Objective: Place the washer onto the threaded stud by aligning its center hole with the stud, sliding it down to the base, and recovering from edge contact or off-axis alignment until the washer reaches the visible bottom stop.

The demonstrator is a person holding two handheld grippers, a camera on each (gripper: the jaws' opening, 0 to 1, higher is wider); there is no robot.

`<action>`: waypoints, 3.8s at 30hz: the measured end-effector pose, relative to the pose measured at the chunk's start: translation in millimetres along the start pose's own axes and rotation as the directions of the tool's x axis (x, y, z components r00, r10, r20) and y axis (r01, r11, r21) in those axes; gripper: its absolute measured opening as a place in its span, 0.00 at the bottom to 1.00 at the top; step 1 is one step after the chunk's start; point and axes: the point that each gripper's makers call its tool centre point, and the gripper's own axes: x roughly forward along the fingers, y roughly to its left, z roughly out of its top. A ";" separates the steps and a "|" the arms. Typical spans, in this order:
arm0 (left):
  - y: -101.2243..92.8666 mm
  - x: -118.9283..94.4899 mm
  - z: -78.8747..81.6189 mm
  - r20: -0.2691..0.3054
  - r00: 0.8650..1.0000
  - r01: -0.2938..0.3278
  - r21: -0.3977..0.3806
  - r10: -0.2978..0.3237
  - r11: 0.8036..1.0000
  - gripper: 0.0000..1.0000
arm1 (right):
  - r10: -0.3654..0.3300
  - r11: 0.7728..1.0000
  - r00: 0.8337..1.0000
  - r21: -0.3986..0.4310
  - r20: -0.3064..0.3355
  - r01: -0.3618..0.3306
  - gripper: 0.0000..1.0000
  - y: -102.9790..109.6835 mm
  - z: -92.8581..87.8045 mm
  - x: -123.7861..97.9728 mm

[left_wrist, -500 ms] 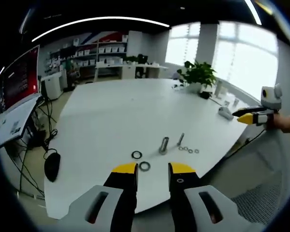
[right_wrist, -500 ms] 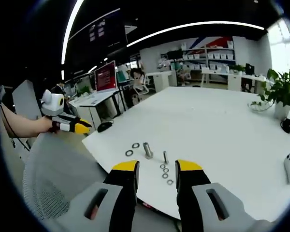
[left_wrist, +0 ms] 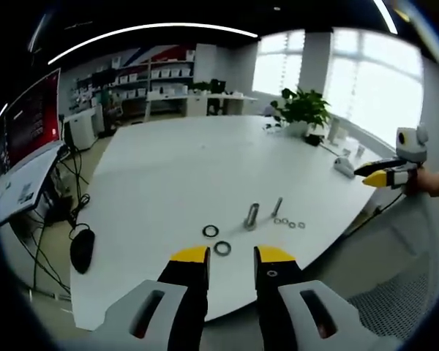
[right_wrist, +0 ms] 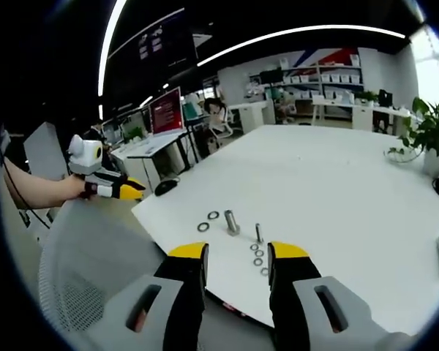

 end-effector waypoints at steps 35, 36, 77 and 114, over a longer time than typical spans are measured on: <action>2.3 2.6 -5.8 -0.025 1.000 0.003 -0.067 -0.004 0.998 0.19 | -0.001 0.999 1.000 0.055 -0.020 0.003 0.32 -3.9 -8.1 0.0; 2.7 2.4 -5.5 -0.024 1.000 0.001 -0.067 -0.003 0.998 0.19 | 0.004 0.999 1.000 0.054 -0.024 -0.003 0.32 -2.9 -8.1 0.9; 9.0 1.5 -12.8 -0.050 0.998 -0.029 -0.079 0.025 0.996 0.22 | 0.022 0.999 0.999 0.048 -0.042 -0.020 0.32 0.6 -12.9 1.4; 2.8 1.0 -13.5 -0.072 0.997 -0.037 -0.061 0.033 0.997 0.22 | 0.027 0.998 0.998 0.058 -0.059 -0.024 0.31 0.1 -16.6 2.9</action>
